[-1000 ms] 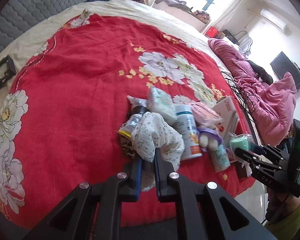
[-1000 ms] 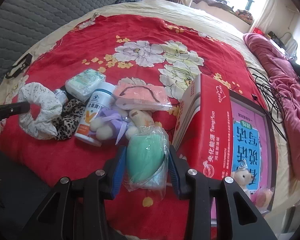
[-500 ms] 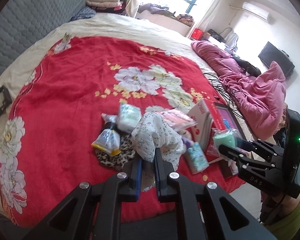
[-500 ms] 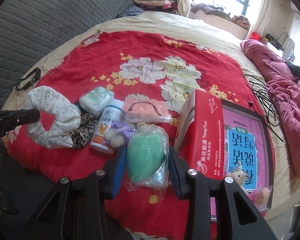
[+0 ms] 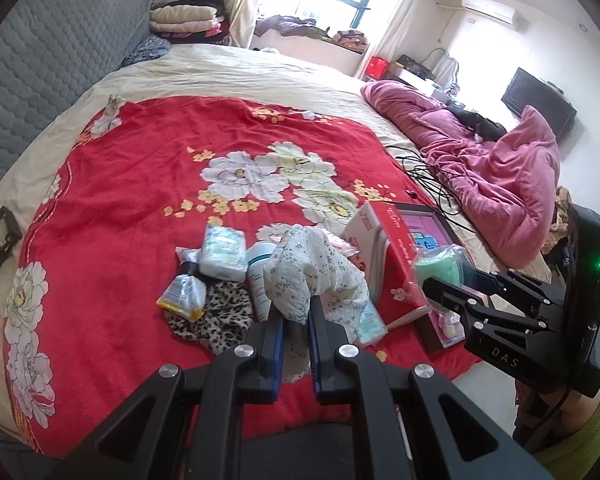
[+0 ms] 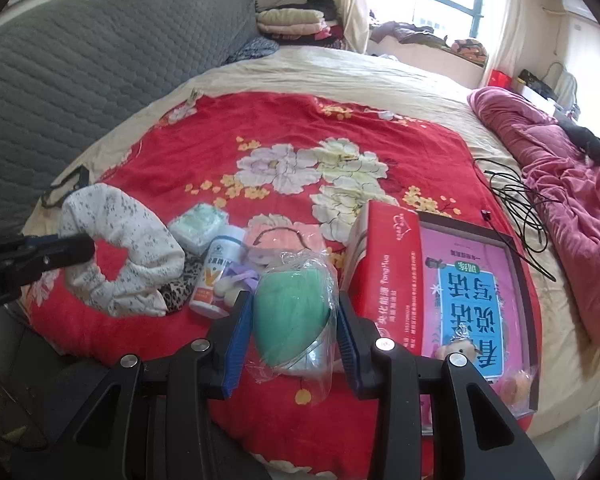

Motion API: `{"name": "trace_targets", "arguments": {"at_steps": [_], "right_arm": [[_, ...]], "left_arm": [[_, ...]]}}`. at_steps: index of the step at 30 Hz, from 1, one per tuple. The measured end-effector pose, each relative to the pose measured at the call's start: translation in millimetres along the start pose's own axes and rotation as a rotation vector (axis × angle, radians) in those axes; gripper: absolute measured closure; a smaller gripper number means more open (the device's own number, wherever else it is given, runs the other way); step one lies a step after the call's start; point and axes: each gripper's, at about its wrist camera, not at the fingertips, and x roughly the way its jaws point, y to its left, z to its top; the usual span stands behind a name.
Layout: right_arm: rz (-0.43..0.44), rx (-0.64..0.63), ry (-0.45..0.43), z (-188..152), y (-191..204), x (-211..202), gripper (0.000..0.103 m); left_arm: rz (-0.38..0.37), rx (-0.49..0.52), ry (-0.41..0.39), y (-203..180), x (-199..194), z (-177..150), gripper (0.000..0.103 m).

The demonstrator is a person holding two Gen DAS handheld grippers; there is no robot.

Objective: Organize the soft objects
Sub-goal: 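Carry the scrunchie and green sponge bag with both grippers over the tray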

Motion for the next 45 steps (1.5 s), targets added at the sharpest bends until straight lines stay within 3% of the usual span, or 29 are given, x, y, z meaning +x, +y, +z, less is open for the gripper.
{"name": "trace_targets", "arguments": {"at_steps": [11, 26, 45], "right_arm": [[-0.022, 0.066, -0.043, -7, -30, -27, 0.062], [-0.093, 0.207, -0.104, -24, -103, -65, 0.062], [-0.192, 0.386, -0.136, -54, -187, -97, 0.062]], "left_arm": [[-0.042, 0.051, -0.004, -46, -1, 5, 0.092], [-0.076, 0.131, -0.003, -110, 8, 12, 0.092], [-0.171, 0.273, 0.055, -213, 62, 32, 0.092]]}}
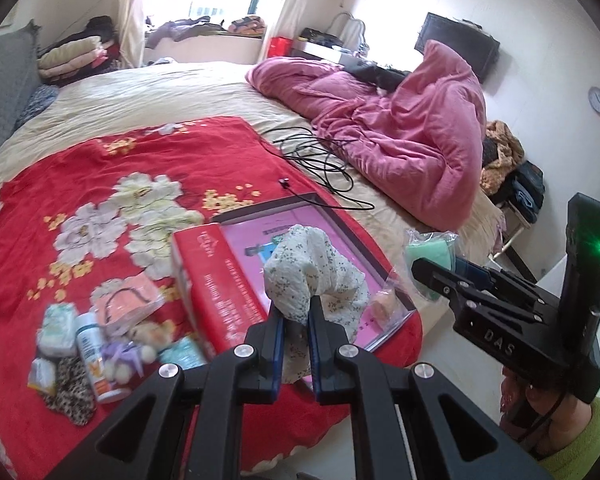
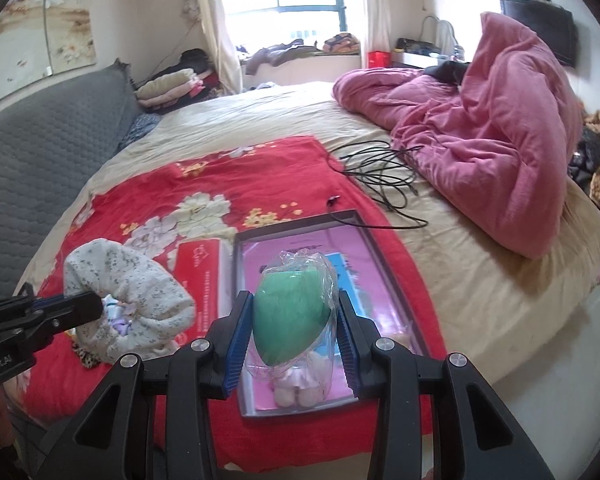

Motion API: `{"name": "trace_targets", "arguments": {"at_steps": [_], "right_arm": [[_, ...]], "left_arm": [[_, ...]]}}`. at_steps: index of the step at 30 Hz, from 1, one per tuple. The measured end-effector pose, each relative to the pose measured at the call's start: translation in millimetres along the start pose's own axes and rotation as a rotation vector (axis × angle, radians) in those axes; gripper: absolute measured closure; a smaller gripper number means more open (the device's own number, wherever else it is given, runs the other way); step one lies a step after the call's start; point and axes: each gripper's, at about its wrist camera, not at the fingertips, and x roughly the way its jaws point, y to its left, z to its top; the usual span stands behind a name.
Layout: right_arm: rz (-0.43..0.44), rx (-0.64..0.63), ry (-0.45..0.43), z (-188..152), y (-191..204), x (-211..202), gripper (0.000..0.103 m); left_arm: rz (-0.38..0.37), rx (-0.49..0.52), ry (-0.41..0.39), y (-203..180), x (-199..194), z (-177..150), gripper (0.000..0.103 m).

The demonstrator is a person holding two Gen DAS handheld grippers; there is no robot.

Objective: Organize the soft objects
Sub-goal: 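Carry the scrunchie and green sponge bag with both grippers over the tray, then lower the scrunchie and green sponge bag onto the tray beside the peach sponge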

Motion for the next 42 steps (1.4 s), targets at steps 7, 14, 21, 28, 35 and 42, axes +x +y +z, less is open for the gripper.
{"name": "trace_targets", "arguments": {"at_steps": [7, 14, 21, 28, 35, 42], "right_arm": [[-0.014, 0.03, 0.014, -4, -19, 11, 0.062], [-0.032, 0.055, 0.036, -9, -42, 28, 0.062], [-0.027, 0.054, 0.078, -18, -51, 50, 0.062], [-0.012, 0.021, 0.149, -31, -48, 77, 0.062], [-0.002, 0.008, 0.198, -42, -43, 102, 0.062], [-0.014, 0.014, 0.249, -56, -48, 124, 0.062]], "left_arm": [[-0.016, 0.02, 0.043, -16, 43, 13, 0.092], [-0.015, 0.021, 0.108, -22, 91, 15, 0.092], [0.002, 0.042, 0.168, -26, 128, 8, 0.092], [0.007, 0.037, 0.207, -23, 152, 0, 0.092], [0.022, 0.057, 0.22, -22, 162, -2, 0.092], [0.026, 0.064, 0.225, -22, 166, -3, 0.092]]}}
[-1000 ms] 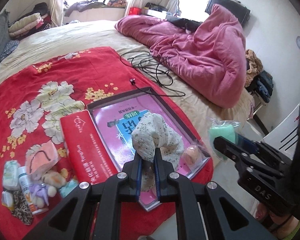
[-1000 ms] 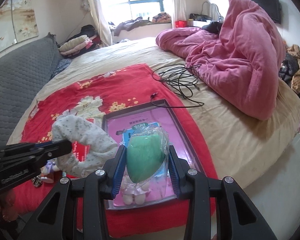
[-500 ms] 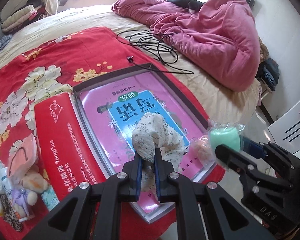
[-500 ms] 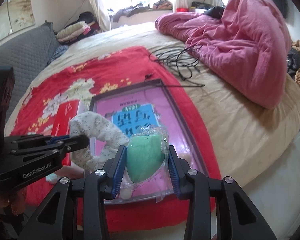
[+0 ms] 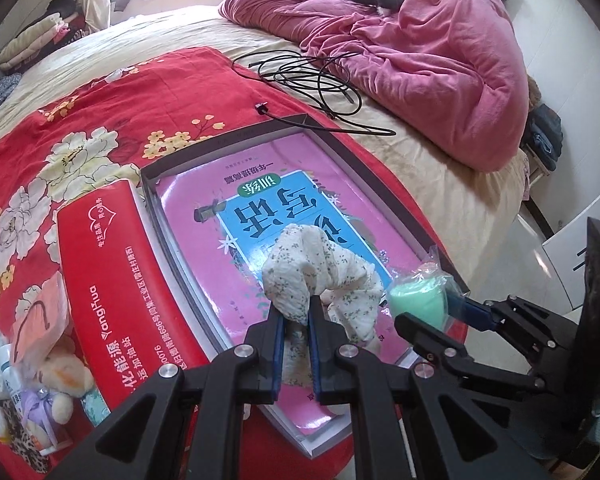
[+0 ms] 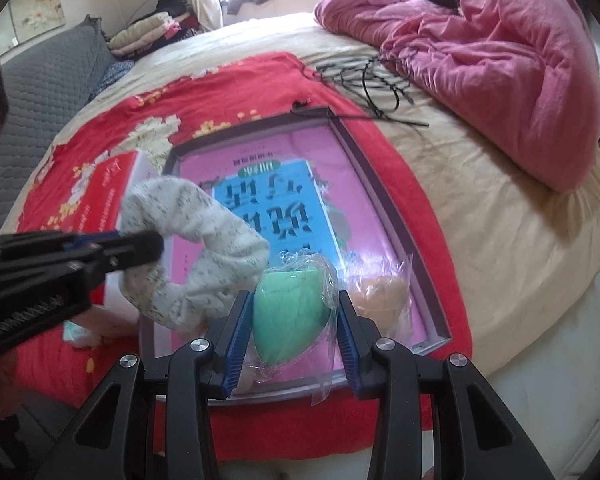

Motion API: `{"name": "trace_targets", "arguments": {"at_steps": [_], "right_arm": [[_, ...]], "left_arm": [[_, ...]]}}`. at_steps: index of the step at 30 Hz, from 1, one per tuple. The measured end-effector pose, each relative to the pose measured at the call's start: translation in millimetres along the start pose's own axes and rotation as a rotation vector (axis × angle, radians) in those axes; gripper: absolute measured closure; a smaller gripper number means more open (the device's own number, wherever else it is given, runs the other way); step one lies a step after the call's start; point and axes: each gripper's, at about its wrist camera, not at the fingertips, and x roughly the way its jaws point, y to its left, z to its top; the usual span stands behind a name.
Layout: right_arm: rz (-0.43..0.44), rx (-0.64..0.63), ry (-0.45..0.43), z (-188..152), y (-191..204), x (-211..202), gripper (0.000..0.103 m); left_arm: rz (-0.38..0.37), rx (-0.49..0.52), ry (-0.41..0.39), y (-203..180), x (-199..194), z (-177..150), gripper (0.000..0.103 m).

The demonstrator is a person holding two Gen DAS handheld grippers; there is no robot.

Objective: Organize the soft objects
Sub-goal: 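Lower the scrunchie and green sponge bag onto the tray beside the peach sponge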

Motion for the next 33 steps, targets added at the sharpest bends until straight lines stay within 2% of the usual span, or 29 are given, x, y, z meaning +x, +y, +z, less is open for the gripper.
{"name": "trace_targets", "arguments": {"at_steps": [8, 18, 27, 29, 33], "right_arm": [[-0.001, -0.003, 0.041, -3, -1, 22, 0.061], [-0.006, -0.006, 0.043, -6, -1, 32, 0.061], [-0.01, -0.01, 0.026, -7, 3, 28, 0.056], [-0.007, -0.011, 0.024, -7, 3, 25, 0.049], [-0.014, -0.025, 0.006, -6, 6, 18, 0.049]], "left_arm": [[0.002, -0.008, 0.016, 5, 7, -2, 0.092], [0.007, -0.021, 0.025, 10, 11, -3, 0.092], [0.012, -0.033, 0.032, 13, 15, -4, 0.092], [0.01, -0.038, 0.037, 14, 15, -3, 0.092], [0.004, -0.042, 0.04, 15, 17, -2, 0.092]]}}
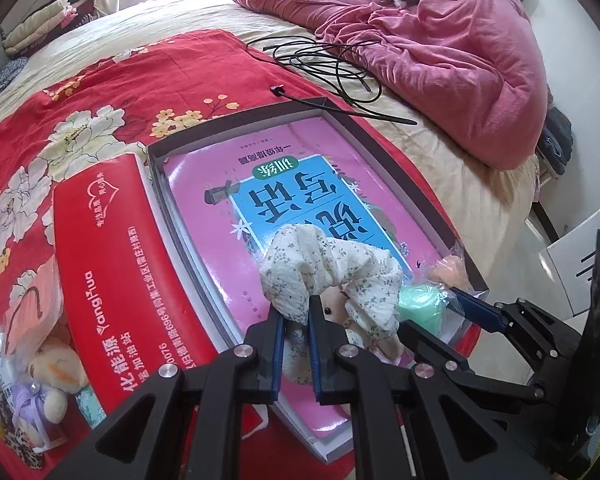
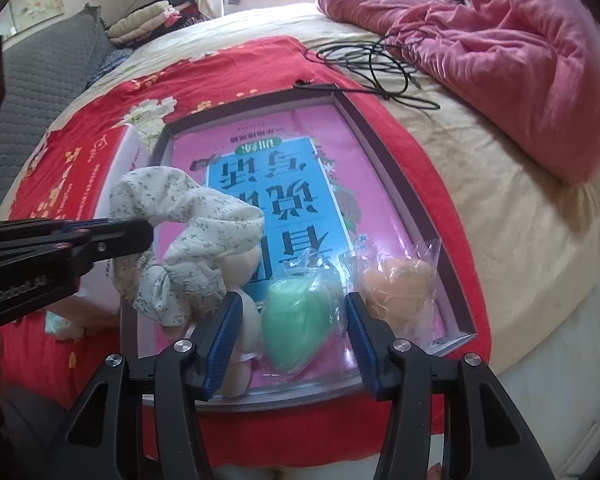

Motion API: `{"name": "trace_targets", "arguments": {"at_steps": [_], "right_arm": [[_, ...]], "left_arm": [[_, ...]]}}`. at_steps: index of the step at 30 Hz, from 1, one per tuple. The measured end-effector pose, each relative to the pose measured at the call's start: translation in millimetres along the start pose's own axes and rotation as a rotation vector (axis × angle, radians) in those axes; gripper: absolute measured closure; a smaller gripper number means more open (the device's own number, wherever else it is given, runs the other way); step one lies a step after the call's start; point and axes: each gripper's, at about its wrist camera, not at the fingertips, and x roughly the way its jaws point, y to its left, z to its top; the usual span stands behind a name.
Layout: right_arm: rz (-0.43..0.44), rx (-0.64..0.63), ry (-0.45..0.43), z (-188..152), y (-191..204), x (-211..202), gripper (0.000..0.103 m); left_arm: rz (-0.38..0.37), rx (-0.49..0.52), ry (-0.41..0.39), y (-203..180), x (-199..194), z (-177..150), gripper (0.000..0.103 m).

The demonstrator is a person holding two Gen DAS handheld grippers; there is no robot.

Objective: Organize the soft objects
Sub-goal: 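Lower the scrunchie and green sponge bag onto the tray beside the peach sponge, then open the right gripper on the green sponge bag while the left gripper releases the scrunchie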

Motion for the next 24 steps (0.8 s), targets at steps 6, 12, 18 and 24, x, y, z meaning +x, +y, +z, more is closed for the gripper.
{"name": "trace_targets", "arguments": {"at_steps": [6, 12, 18, 24], "right_arm": [[-0.008, -0.009, -0.016, 3, 0, -9, 0.048], [-0.019, 0.001, -0.028, 4, -5, -18, 0.048], [-0.029, 0.009, -0.034, 4, -8, -23, 0.048], [-0.042, 0.008, -0.038, 6, -8, -28, 0.048]], "left_arm": [[0.003, -0.011, 0.001, 2, 2, 1, 0.089], [0.009, -0.012, -0.004, 3, 0, 2, 0.075], [-0.003, -0.009, -0.008, 2, -4, 3, 0.071], [-0.01, -0.009, -0.016, 1, -10, 3, 0.061]]}}
